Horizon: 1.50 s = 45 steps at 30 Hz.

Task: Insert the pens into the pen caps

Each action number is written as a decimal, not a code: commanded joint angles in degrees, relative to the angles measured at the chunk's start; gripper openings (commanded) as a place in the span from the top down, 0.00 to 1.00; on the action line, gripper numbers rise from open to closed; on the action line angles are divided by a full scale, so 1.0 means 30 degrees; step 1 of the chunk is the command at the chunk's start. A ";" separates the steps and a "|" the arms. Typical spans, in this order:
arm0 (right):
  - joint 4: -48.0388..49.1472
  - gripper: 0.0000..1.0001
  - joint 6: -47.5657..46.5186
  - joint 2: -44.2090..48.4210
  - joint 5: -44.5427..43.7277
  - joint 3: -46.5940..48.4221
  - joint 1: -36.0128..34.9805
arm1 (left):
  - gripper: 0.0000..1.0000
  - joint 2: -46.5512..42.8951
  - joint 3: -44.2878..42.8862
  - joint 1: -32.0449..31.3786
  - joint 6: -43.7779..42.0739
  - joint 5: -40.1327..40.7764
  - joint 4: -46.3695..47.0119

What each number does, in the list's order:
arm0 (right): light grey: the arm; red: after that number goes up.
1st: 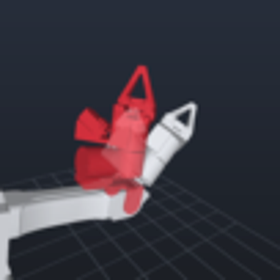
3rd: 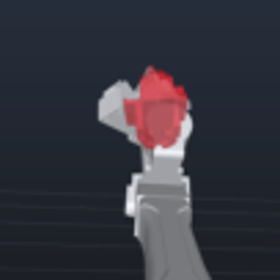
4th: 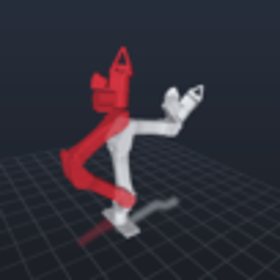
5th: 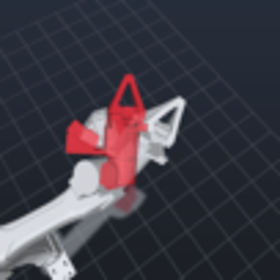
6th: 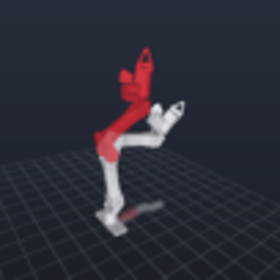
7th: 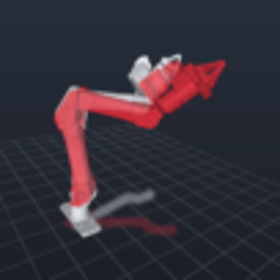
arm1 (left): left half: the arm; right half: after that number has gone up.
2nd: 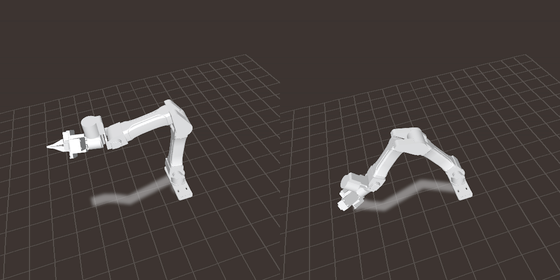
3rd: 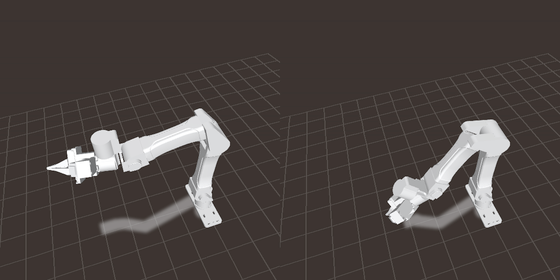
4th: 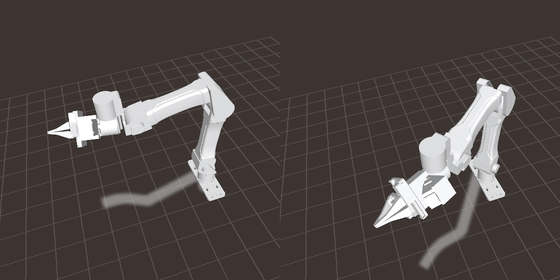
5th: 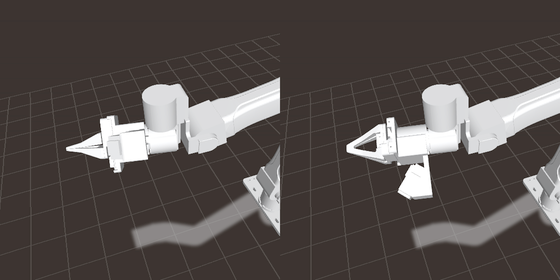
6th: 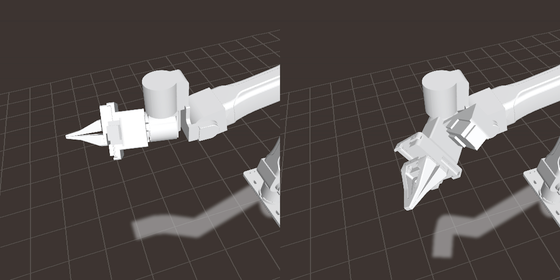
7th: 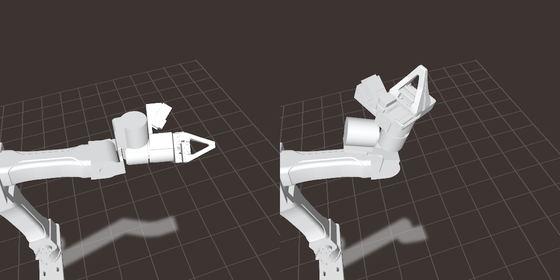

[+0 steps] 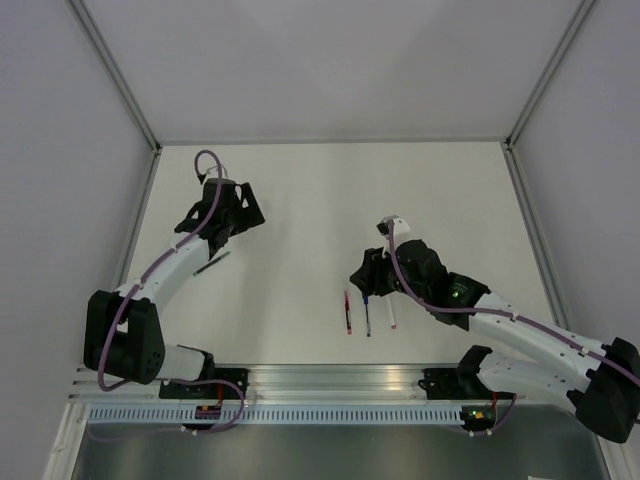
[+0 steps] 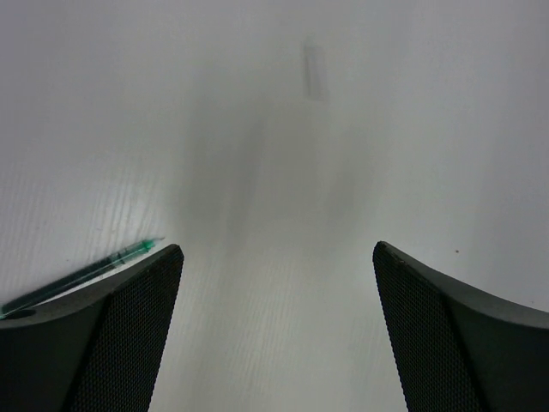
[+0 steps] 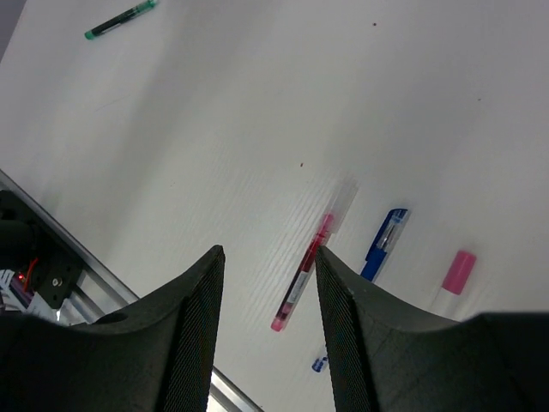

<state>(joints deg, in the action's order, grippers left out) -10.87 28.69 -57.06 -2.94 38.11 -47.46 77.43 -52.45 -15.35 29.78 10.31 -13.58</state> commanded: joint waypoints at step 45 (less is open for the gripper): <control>0.2248 0.46 -0.0568 0.4517 0.3529 -0.1130 0.0029 | 0.27 1.6200 -1.6383 0.0870 -0.0495 -0.0212 -0.6341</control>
<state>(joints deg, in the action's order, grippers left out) -6.48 26.59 -44.18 6.72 34.94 -47.46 124.14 -97.67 -12.88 23.92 7.66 -33.76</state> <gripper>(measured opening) 0.535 0.738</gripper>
